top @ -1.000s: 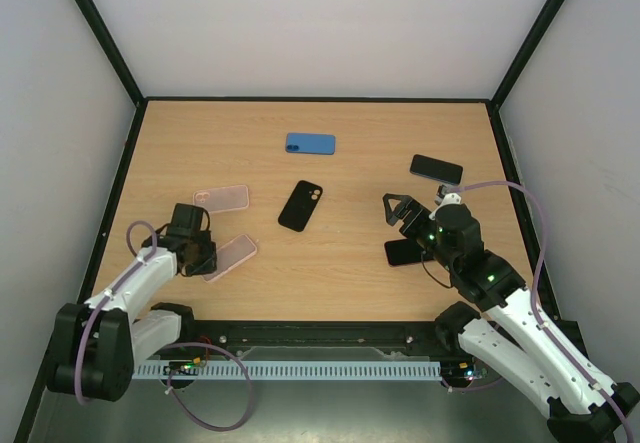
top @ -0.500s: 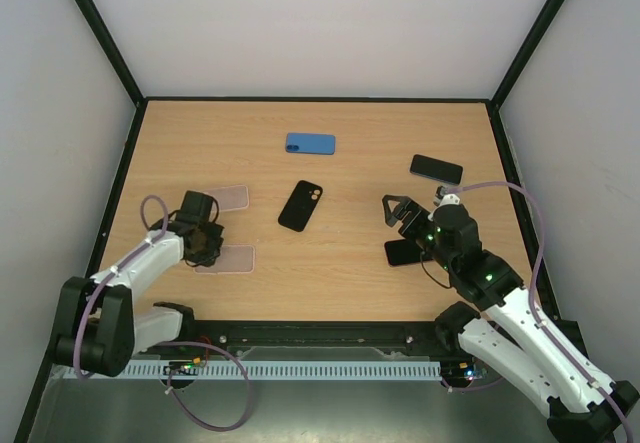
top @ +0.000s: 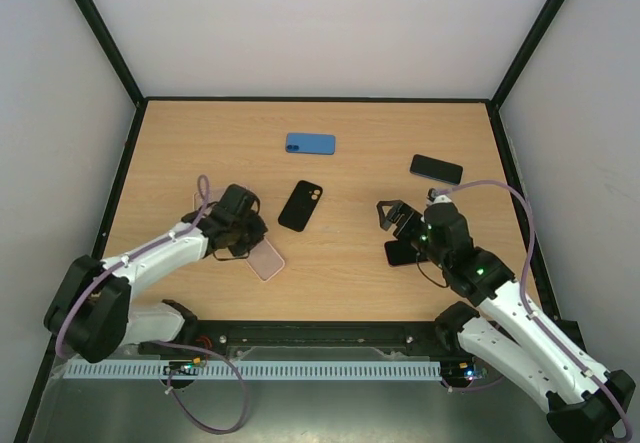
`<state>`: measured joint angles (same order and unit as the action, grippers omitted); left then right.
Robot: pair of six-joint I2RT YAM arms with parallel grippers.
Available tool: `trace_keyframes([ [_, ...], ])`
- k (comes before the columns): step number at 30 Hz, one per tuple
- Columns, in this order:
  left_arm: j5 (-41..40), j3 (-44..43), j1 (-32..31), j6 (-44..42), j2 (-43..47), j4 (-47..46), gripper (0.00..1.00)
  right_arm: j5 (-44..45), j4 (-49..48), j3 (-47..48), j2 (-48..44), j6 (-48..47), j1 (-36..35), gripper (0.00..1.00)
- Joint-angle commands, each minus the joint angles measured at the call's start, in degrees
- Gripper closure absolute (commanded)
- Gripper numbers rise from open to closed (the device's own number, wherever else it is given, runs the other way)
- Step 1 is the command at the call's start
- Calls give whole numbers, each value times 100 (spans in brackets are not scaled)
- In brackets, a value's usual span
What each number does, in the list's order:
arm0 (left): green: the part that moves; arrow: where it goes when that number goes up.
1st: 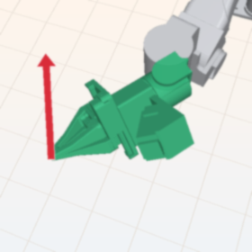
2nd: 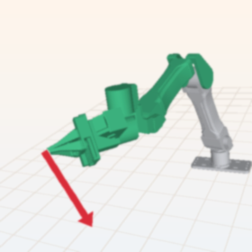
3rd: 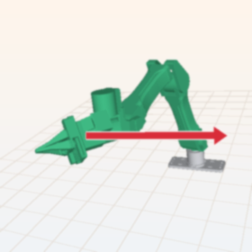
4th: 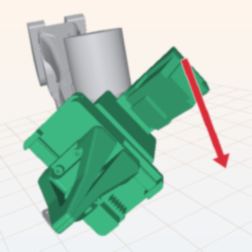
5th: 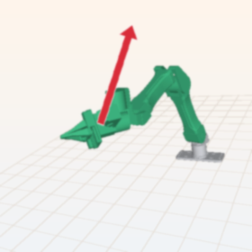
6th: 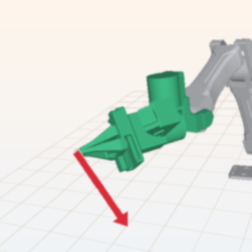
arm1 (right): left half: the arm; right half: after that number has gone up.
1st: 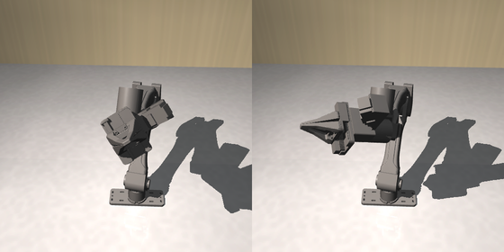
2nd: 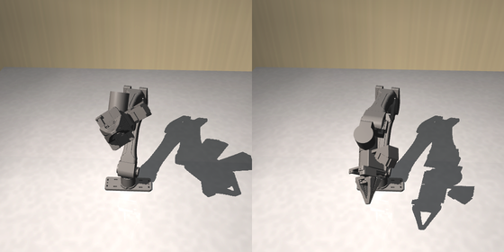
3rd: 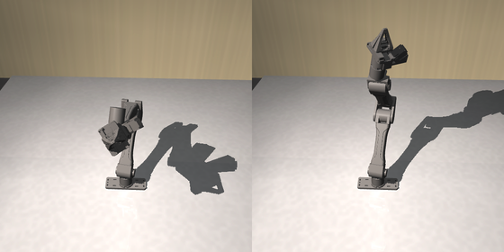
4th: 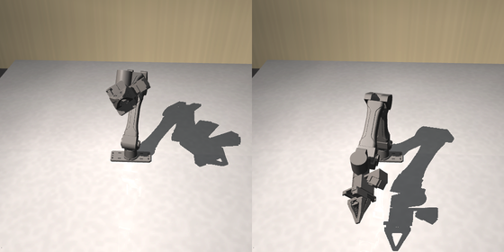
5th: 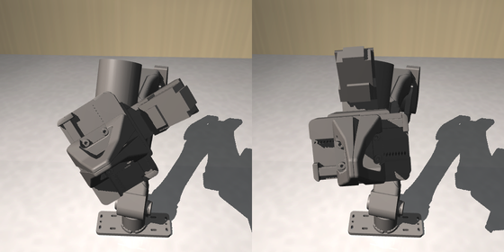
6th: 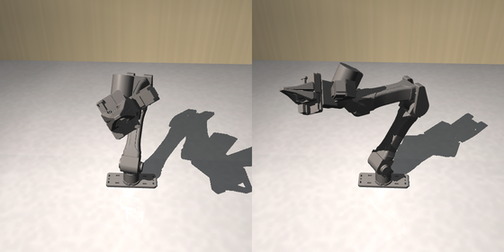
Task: Put the phone into the phone case
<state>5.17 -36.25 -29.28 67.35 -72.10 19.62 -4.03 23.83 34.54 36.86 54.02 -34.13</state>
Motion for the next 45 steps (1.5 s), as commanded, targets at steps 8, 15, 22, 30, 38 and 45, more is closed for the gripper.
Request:
trace_keyframes([
  [8, 409, -853, -1575, -1566, -706, -253, 98, -362, -290, -518, -6, -54, 20, 1],
  [15, 1291, -869, -1710, -2063, -1144, -715, 94, -656, -544, -827, 14, 44, 20, 3],
  [22, 1325, -707, -1720, -2190, -1050, -941, 65, -702, -630, -883, -43, -73, 21, 5],
  [30, 1290, -583, -1717, -2068, -1356, -1475, 61, -681, -753, -888, 96, -149, 20, 14],
  [38, 852, -737, -1848, -2027, -1940, -1487, 65, -665, -729, -871, 5, -255, 21, 16],
  [45, 393, -964, -2135, -1969, -2138, -1184, 72, -649, -770, -981, -91, -247, 20, 19],
])
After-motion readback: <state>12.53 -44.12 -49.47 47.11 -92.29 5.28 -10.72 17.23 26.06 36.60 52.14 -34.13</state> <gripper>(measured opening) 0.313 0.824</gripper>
